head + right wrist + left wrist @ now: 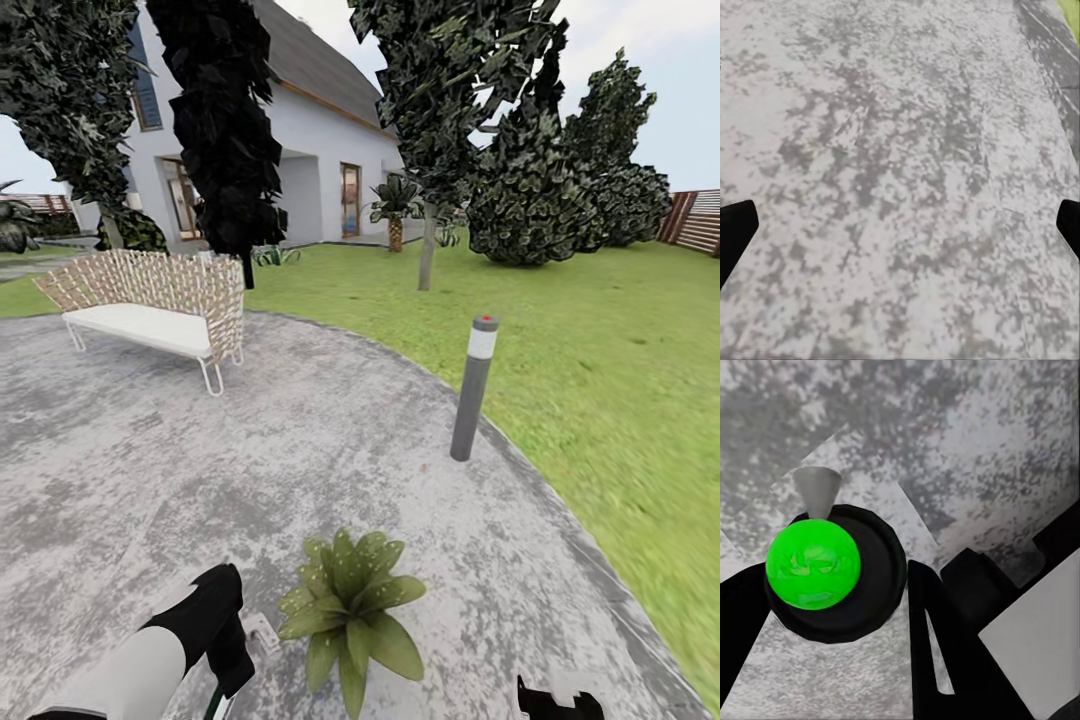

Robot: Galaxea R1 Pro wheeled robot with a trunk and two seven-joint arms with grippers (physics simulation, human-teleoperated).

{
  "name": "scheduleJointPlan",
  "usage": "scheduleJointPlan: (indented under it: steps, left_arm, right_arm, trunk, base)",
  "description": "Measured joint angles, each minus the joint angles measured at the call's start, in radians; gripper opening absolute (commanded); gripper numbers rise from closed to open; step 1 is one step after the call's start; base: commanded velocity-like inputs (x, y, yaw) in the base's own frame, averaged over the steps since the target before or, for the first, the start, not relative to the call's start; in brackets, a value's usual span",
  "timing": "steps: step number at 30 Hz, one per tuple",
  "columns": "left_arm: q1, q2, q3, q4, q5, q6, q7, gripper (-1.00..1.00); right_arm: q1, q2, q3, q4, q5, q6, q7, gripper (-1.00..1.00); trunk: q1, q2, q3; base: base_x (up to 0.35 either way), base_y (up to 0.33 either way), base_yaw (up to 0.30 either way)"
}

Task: Pick up the pesticide atomizer in the garden and spray insectifuge to fully cover both potted plants in the garden.

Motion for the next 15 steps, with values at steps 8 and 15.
scheduleJointPlan:
  steps: [8,15]
  left_arm:
    - [0.000,0.004,0.002,0.000,-0.001,-0.003,-0.001,-1.00]
    - [0.001,0.011,0.003,0.000,-0.001,-0.004,-0.001,-1.00]
  right_arm:
    - [0.000,0.001,0.000,0.000,0.000,0.000,0.000,1.00]
    - [0.000,0.001,0.000,0.000,0.000,0.000,0.001,1.00]
  trunk:
    - [0.000,0.000,0.000]
    - [0.000,0.000,0.000]
  base:
    - [0.080,-0.158,0.277]
    - [0.002,-0.003,0.278]
